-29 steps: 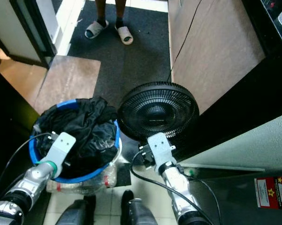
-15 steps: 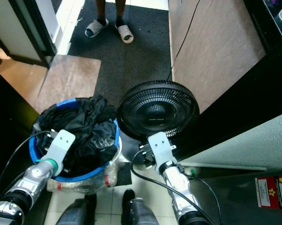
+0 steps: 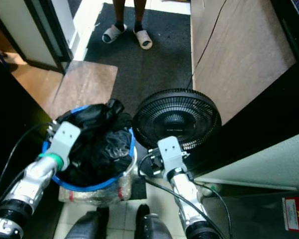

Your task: Clothes washing

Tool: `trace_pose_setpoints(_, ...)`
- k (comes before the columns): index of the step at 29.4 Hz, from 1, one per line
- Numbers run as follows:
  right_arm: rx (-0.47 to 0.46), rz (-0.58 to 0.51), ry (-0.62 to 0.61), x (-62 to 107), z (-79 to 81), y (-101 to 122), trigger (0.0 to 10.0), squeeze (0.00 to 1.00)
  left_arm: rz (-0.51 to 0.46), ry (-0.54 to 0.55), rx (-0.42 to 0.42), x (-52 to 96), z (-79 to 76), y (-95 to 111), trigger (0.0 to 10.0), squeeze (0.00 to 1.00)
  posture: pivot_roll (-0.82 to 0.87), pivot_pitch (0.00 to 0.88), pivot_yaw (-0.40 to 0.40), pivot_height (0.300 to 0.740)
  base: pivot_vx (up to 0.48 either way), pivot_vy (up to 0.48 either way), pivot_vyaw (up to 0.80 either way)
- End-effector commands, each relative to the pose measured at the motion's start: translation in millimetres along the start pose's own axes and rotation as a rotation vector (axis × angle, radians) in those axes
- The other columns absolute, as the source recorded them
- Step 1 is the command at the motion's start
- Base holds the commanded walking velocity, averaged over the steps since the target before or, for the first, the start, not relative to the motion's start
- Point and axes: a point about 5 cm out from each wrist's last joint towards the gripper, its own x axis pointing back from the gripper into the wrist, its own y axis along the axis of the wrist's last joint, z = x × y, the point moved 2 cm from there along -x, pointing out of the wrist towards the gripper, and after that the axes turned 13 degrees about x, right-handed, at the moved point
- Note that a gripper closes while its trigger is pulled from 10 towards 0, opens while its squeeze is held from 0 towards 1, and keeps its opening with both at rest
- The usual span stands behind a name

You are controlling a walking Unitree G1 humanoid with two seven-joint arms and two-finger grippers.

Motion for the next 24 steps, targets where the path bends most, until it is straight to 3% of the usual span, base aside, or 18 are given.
trace_pose_setpoints(1,-0.021,-0.004,-0.011,2.6,1.4,-0.8,10.0,0.00,-0.070,0.016,0.007,0.3,6.1,20.2,10.0,0.00,0.14,0.202,0.090,0.740,0.000,0.000,0.00)
trace_pose_setpoints(2,-0.021,-0.004,-0.011,2.6,1.4,-0.8,10.0,0.00,-0.070,0.016,0.007,0.3,6.1,20.2,10.0,0.00,0.14,0.202,0.090,0.740,0.000,0.000,0.00)
trace_pose_setpoints(3,-0.034,-0.028,-0.021,-0.2,1.8,6.3,10.0,0.00,-0.128,0.015,0.009,-0.7,7.8,40.6,10.0,0.00,0.14,0.189,0.091,0.740,0.000,0.000,0.00)
trace_pose_setpoints(4,-0.034,-0.028,-0.021,-0.2,1.8,6.3,10.0,0.00,-0.128,0.015,0.009,-0.7,7.8,40.6,10.0,0.00,0.14,0.189,0.091,0.740,0.000,0.000,0.00)
trace_pose_setpoints(6,-0.049,-0.073,-0.035,-3.8,2.3,19.2,10.0,0.00,-0.220,0.015,-0.001,-1.3,11.6,74.8,10.0,0.00,0.14,0.158,0.092,0.740,0.000,0.000,0.00)
trace_pose_setpoints(7,-0.049,-0.073,-0.035,-3.8,2.3,19.2,10.0,0.00,-0.220,0.015,-0.001,-1.3,11.6,74.8,10.0,0.00,0.14,0.158,0.092,0.740,0.000,0.000,0.00)
trace_pose_setpoints(9,-0.054,-0.101,-0.042,-4.8,1.7,26.1,10.0,0.00,-0.309,0.043,-0.005,-1.9,18.9,109.8,10.0,0.00,0.13,0.108,0.082,0.740,0.000,0.000,0.00)
trace_pose_setpoints(11,-0.054,-0.107,-0.043,-4.9,1.5,27.5,10.0,0.00,-0.332,0.057,-0.004,-1.1,21.2,120.6,10.0,0.00,0.13,0.108,0.082,0.740,0.000,0.000,0.00)
trace_pose_setpoints(14,-0.053,-0.116,-0.045,-5.2,-0.2,29.1,10.0,0.00,-0.415,0.089,0.059,-1.7,25.0,156.9,10.0,0.00,0.13,0.076,0.063,0.740,0.000,0.000,0.00)
trace_pose_setpoints(17,-0.053,-0.118,-0.045,-5.4,-0.4,29.6,10.0,0.00,-0.430,0.091,0.073,-1.1,25.0,164.3,10.0,0.00,0.13,0.076,0.063,0.740,0.000,0.000,0.00)
trace_pose_setpoints(20,-0.050,-0.131,-0.038,-6.5,0.1,34.0,10.0,0.00,-0.545,0.098,0.158,2.5,22.5,205.8,10.0,0.00,0.11,0.049,0.045,0.740,0.000,0.000,0.00)
trace_pose_setpoints(21,-0.050,-0.131,-0.038,-6.5,0.1,34.0,10.0,0.00,-0.545,0.098,0.158,2.5,22.5,205.8,10.0,0.00,0.11,0.049,0.045,0.740,0.000,0.000,0.00)
trace_pose_setpoints(23,-0.053,-0.149,-0.030,-7.2,1.4,40.0,10.0,0.00,-0.655,0.073,0.176,9.0,18.0,242.0,10.0,0.00,0.11,0.041,0.036,0.740,0.000,0.000,0.00)
trace_pose_setpoints(24,-0.053,-0.149,-0.030,-7.2,1.4,40.0,10.0,0.00,-0.655,0.073,0.176,9.0,18.0,242.0,10.0,0.00,0.11,0.041,0.036,0.740,0.000,0.000,0.00)
